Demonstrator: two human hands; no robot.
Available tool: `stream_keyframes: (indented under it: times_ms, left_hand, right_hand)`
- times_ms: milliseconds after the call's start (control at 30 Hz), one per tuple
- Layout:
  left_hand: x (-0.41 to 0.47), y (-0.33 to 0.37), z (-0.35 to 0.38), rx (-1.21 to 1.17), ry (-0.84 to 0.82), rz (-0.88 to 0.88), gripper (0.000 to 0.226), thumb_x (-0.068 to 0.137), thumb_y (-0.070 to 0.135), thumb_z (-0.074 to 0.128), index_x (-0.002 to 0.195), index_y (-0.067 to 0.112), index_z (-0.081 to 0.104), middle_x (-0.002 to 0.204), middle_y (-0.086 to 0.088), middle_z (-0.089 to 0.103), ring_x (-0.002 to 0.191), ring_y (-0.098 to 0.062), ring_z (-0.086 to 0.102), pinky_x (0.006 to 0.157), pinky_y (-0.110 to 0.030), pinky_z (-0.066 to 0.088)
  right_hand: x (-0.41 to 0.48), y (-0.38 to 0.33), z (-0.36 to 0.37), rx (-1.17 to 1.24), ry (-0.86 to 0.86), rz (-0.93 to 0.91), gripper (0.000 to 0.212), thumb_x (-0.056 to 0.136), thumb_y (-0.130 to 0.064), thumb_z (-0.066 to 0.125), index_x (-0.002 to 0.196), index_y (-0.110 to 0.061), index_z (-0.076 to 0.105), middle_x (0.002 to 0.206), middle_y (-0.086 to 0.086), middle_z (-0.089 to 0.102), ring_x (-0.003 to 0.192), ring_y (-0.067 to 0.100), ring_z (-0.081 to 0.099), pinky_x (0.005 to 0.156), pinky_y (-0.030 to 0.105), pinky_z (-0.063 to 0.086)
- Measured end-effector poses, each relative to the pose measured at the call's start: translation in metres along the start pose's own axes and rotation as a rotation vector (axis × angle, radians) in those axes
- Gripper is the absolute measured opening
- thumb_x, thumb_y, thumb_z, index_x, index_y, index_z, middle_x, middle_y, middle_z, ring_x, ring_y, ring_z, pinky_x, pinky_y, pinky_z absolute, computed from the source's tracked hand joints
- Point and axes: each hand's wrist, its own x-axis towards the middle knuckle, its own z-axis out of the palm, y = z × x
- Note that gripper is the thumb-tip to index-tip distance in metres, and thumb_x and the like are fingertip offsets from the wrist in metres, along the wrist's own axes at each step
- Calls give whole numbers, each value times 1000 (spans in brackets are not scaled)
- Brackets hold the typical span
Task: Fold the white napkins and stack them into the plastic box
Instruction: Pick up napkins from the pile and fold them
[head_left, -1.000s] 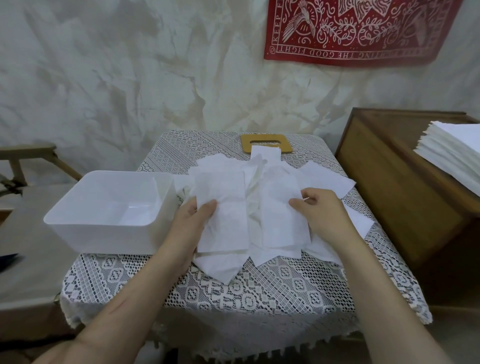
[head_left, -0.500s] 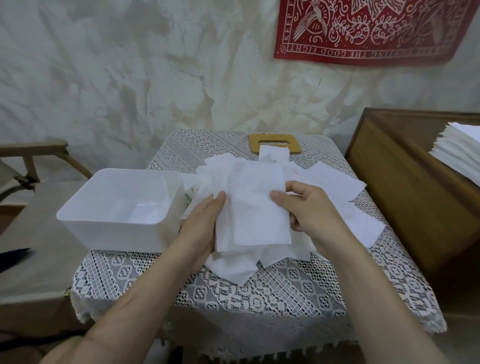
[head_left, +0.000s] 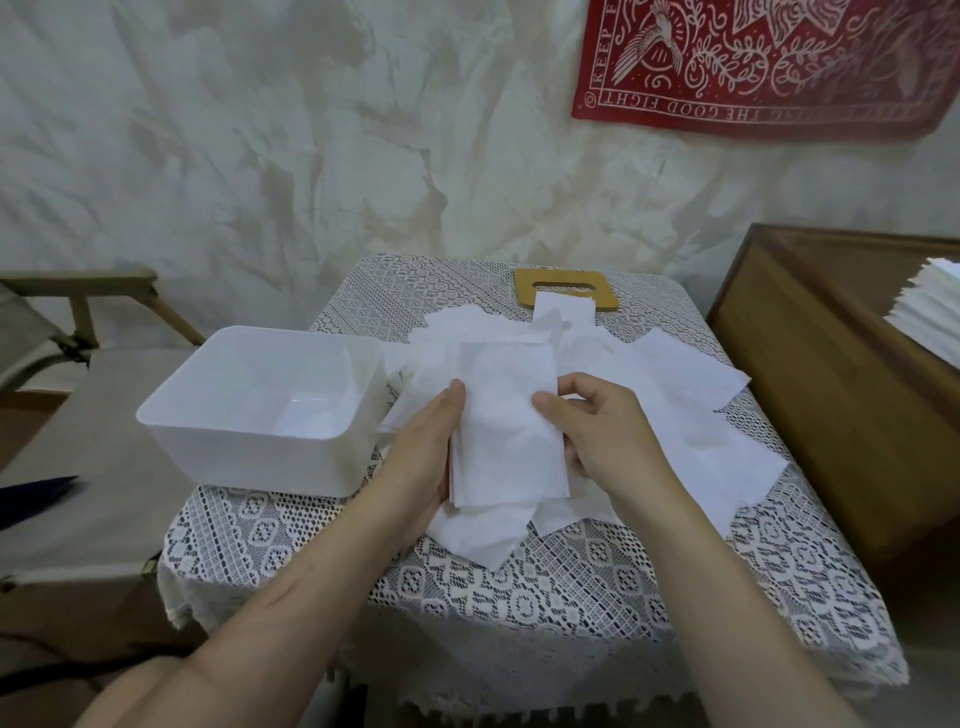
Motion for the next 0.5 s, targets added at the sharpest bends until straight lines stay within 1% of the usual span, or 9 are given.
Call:
stream_keyframes:
  times_ms: [133,233,367,433,500]
  left_hand:
    - [0,0,-2,15,-14,5,44,111,39,37,131,11,65,126,-9,74,118,-22,70,101,-40,53]
    - [0,-2,-6,60,-30,30,37,109,33,46,134,12,63,126,-9,74,120,-27,69,103,-46,52]
    - [1,-6,-10,92,-13,54,32,105,24,54,134,13,63,124,-11,75,117,-32,70,102,-52,54]
    - [1,-6,-10,101,15,69,29,105,23,55,131,14,65,122,-10,75,116,-32,71,100,-52,55]
    - [2,-5,-9,80,56,73,25,105,21,56,127,16,67,118,-9,77,113,-32,72,97,-50,56]
  right_hand:
    - [3,5,5,5,3,17,15,99,-12,64,95,3,65,52,-9,55,38,5,39,39,15,29]
    - [5,8,8,7,-6,30,18,99,-14,65,97,4,65,51,-9,54,38,6,38,39,16,29]
    - [6,9,10,-47,30,2,13,98,-18,67,95,-6,67,56,-8,61,41,6,45,41,17,34]
    - [9,13,9,-140,77,-52,9,94,-27,71,94,-19,67,66,-9,64,53,10,54,51,24,43]
    - [12,18,6,-242,99,-59,17,88,-40,75,98,-31,64,84,-9,68,70,14,62,66,35,51]
